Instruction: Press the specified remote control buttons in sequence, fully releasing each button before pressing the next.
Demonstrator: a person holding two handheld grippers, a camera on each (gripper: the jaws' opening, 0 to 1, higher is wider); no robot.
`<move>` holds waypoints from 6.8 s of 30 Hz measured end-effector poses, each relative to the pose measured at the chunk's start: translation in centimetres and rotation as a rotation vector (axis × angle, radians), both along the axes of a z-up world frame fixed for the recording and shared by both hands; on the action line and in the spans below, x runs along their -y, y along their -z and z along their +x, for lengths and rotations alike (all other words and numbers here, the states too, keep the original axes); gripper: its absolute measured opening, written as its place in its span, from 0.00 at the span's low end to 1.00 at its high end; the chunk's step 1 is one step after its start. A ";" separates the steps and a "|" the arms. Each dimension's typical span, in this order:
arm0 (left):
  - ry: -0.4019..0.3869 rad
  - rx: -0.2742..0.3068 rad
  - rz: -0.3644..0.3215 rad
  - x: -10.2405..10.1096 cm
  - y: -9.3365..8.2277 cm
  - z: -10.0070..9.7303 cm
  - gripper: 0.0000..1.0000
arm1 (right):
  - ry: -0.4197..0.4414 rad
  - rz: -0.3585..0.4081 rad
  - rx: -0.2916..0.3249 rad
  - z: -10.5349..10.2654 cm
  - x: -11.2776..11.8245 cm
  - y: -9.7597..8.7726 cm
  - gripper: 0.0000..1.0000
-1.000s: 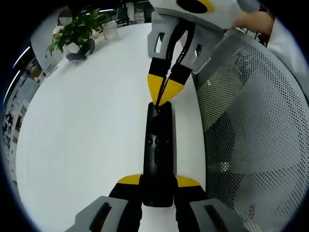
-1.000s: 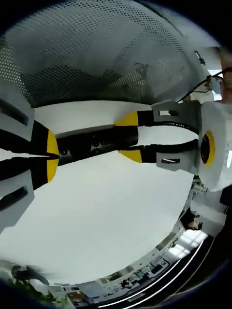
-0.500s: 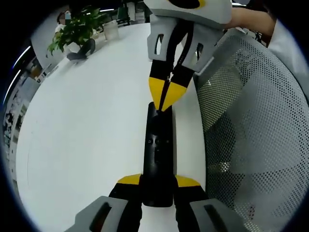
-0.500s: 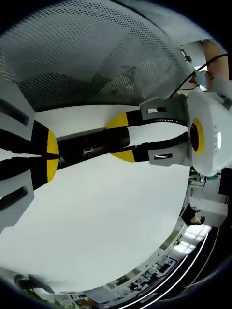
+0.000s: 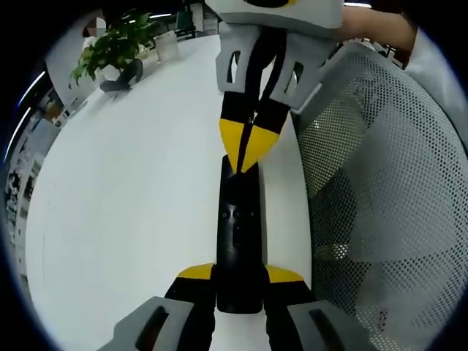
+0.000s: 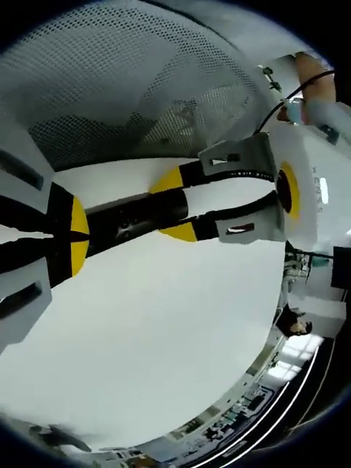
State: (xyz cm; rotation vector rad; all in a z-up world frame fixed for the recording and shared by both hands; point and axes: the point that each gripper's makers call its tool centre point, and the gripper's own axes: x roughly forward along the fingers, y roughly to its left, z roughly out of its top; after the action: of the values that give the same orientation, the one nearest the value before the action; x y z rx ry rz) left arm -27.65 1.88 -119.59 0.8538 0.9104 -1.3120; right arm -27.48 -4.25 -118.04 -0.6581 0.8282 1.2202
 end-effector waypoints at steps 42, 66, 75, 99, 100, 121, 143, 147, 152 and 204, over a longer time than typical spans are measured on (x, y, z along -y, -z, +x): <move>0.064 -0.009 -0.050 -0.1 0.0 -0.1 0.22 | -0.239 -0.030 -0.011 -0.2 -1.0 0.3 0.09; 0.044 -0.017 -0.100 -0.1 0.1 0.1 0.22 | -0.275 0.133 0.053 -0.3 -1.7 0.2 0.09; 0.041 -0.018 -0.101 -0.1 0.1 0.1 0.22 | -0.386 -0.016 -0.019 -0.5 -2.1 0.4 0.08; 0.020 -0.016 -0.121 -0.1 0.0 0.1 0.22 | -0.331 0.001 0.029 -0.5 -2.7 0.3 0.03; 0.019 -0.017 -0.121 -0.1 0.0 0.1 0.22 | -0.306 -0.005 0.010 -0.2 -2.7 0.3 0.03; -0.003 -0.015 -0.115 0.0 0.0 0.2 0.22 | -0.177 -0.016 0.067 0.2 -2.8 0.2 0.00; -0.008 -0.013 -0.121 0.0 0.0 0.1 0.22 | -0.289 -0.209 0.020 0.0 -2.9 0.7 0.00; -0.010 -0.015 -0.118 0.1 0.0 0.1 0.22 | -0.279 -0.122 0.017 0.0 -2.7 0.5 0.00; -0.020 -0.009 -0.117 0.0 0.0 0.1 0.22 | -0.221 -0.061 -0.011 -0.1 -2.6 0.3 0.00; -0.043 -0.003 -0.134 0.1 -0.1 0.1 0.22 | -0.203 -0.122 0.019 -0.1 -1.1 0.5 0.00</move>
State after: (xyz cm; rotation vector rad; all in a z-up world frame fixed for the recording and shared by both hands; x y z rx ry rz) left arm -27.56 1.79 -119.45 0.7245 0.8289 -1.3213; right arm -27.59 -3.17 -118.56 -0.8683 0.8405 1.3505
